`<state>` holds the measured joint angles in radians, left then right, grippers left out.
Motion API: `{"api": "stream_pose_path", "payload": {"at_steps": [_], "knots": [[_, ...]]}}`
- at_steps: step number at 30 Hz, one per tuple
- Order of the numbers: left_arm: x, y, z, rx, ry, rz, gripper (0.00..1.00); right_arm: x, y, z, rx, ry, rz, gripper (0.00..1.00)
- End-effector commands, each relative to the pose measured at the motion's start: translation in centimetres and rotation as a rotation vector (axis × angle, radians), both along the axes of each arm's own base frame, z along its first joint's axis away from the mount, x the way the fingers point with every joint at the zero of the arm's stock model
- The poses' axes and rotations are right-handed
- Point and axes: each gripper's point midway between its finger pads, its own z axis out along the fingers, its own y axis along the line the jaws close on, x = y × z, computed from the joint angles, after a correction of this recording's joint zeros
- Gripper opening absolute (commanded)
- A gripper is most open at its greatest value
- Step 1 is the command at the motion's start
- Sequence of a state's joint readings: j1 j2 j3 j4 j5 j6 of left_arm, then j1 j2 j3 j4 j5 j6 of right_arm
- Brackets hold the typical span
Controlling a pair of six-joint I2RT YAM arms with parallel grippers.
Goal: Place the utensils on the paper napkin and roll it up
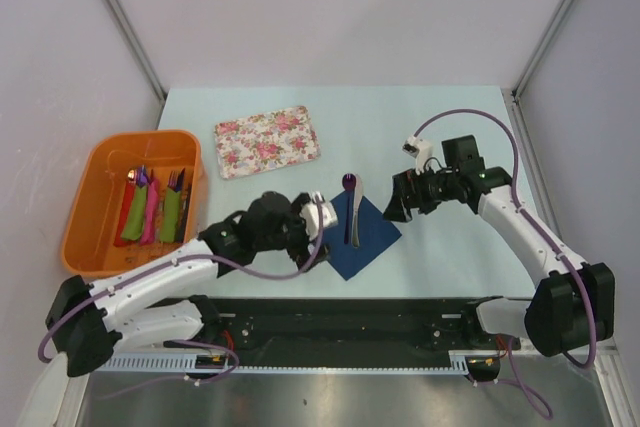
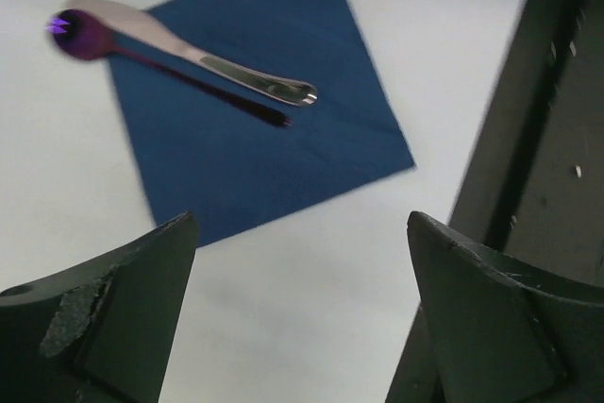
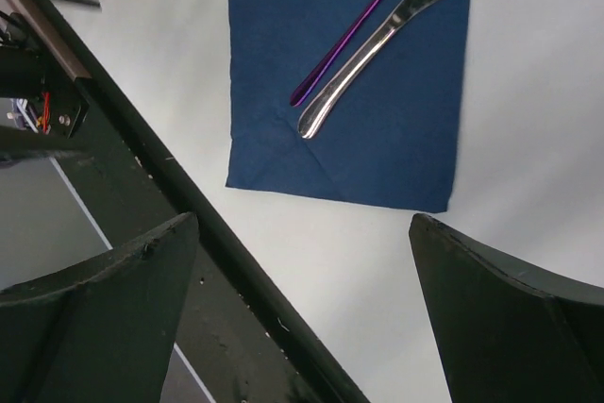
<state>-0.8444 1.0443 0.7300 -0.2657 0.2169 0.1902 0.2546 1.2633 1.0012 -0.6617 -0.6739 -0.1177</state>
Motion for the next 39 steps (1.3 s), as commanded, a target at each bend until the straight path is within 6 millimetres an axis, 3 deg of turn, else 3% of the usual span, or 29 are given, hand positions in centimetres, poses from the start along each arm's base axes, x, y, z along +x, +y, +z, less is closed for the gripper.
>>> {"api": "stream_pose_path", "payload": {"at_steps": [1, 7, 12, 24, 39], "knots": [[-2.9, -2.0, -1.7, 0.064, -0.193, -0.268, 0.92, -0.4, 0.8, -0.1, 0.02, -0.032, 0.001, 1.0], [-3.4, -3.5, -6.2, 0.187, -0.303, -0.414, 0.71, -0.7, 1.0, -0.6, 0.019, -0.014, 0.023, 1.0], [-4.0, -4.2, -8.3, 0.234, -0.362, -0.5, 0.59, -0.7, 1.0, -1.0, 0.004, 0.007, 0.034, 1.0], [-6.2, -5.8, -11.1, 0.287, -0.405, -0.603, 0.49, 0.0, 0.1, -1.1, -0.009, 0.023, 0.003, 1.0], [-6.5, -7.2, -13.1, 0.34, -0.447, -0.628, 0.4, 0.1, -0.2, -1.6, -0.012, 0.05, -0.002, 1.0]]}}
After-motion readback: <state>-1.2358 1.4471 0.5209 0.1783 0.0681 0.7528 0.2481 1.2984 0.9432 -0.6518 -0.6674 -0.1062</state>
